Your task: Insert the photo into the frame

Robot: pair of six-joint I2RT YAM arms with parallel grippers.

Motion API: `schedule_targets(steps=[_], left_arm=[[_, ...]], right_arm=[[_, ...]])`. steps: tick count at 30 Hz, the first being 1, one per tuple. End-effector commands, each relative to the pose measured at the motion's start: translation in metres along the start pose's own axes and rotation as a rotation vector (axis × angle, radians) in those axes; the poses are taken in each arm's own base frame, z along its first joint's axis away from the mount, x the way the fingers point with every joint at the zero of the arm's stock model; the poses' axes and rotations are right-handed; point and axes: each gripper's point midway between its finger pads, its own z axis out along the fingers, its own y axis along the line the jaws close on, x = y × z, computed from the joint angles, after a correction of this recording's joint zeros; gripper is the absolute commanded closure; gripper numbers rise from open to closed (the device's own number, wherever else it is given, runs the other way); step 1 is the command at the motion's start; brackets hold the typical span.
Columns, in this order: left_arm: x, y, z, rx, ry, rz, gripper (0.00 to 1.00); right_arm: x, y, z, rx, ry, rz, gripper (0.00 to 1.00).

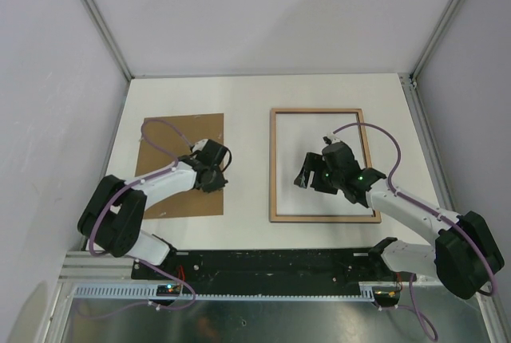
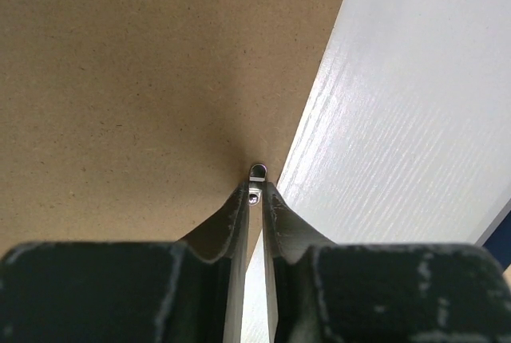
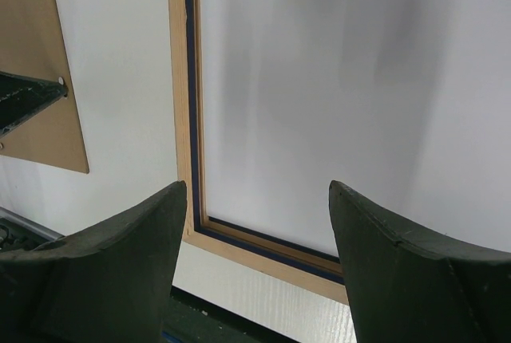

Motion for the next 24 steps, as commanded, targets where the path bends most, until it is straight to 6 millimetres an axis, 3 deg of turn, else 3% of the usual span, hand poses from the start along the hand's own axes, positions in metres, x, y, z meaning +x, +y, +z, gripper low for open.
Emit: schedule_targets(steps=[1,11,24], left_arm=[[0.008,0.017,0.003,-0.071,0.014,0.075,0.83],[-0.01,0.007,-0.001,-0.081,-0.04,0.223,0.68],[-0.009,0.0,0.004,-0.079,-0.009,0.308,0.66]], right_arm=[[-0.007,0.002,-0.003,-0.01,-0.032,0.002,0.23],[-0.01,0.007,-0.001,-0.036,-0.037,0.008,0.23],[-0.01,0.006,-0.002,-0.032,-0.037,0.013,0.23]])
